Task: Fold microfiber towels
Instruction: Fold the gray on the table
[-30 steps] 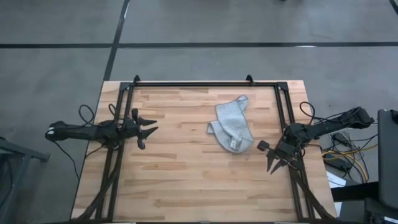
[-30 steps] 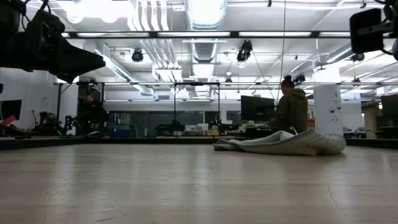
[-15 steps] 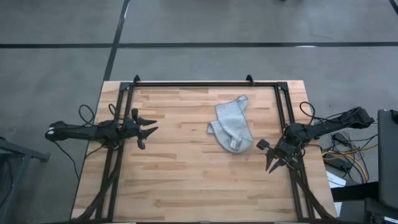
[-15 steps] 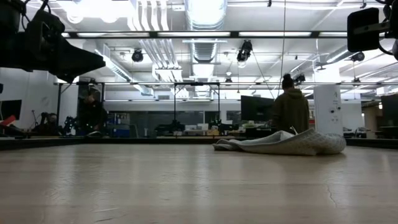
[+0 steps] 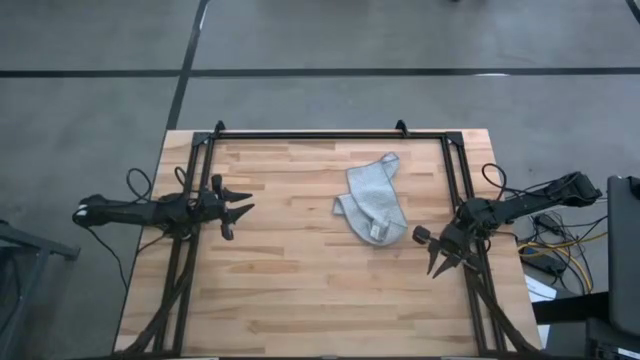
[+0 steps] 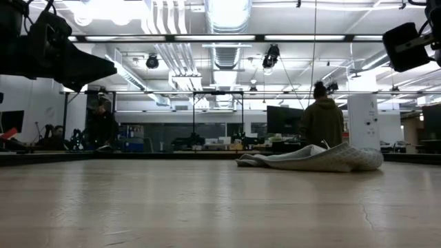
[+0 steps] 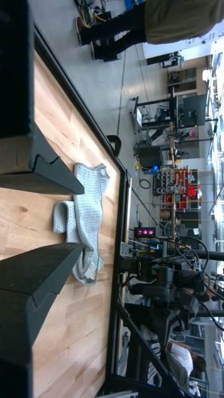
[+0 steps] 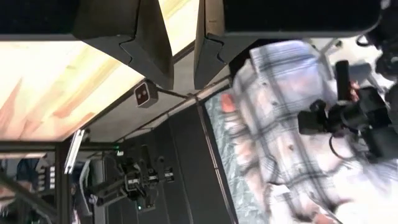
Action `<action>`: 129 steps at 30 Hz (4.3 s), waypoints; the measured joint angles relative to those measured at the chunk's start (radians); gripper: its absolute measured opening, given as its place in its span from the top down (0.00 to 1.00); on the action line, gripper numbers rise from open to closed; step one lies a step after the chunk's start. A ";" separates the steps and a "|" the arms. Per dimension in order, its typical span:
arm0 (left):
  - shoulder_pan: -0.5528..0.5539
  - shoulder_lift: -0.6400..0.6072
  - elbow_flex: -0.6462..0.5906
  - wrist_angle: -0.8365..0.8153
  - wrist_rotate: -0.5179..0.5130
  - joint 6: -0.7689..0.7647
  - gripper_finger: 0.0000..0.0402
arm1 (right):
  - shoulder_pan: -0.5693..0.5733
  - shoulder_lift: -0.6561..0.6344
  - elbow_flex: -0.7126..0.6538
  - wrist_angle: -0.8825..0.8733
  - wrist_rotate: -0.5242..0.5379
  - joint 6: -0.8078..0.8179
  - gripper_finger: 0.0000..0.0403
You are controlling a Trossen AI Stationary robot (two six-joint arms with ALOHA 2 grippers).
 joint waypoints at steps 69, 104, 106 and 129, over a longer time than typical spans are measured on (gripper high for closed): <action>0.000 0.000 0.000 0.000 0.000 0.000 0.65 | 0.000 0.000 0.000 0.019 0.158 0.011 0.85; 0.000 0.000 0.000 0.000 0.000 0.000 0.65 | 0.000 0.198 0.559 -0.803 0.503 -0.144 0.96; 0.000 0.000 0.000 0.000 0.000 0.000 0.65 | 0.000 0.226 0.568 -0.804 0.602 -0.107 0.96; 0.000 0.000 0.000 0.000 0.000 0.000 0.65 | 0.000 0.416 0.576 -0.798 0.886 0.150 0.96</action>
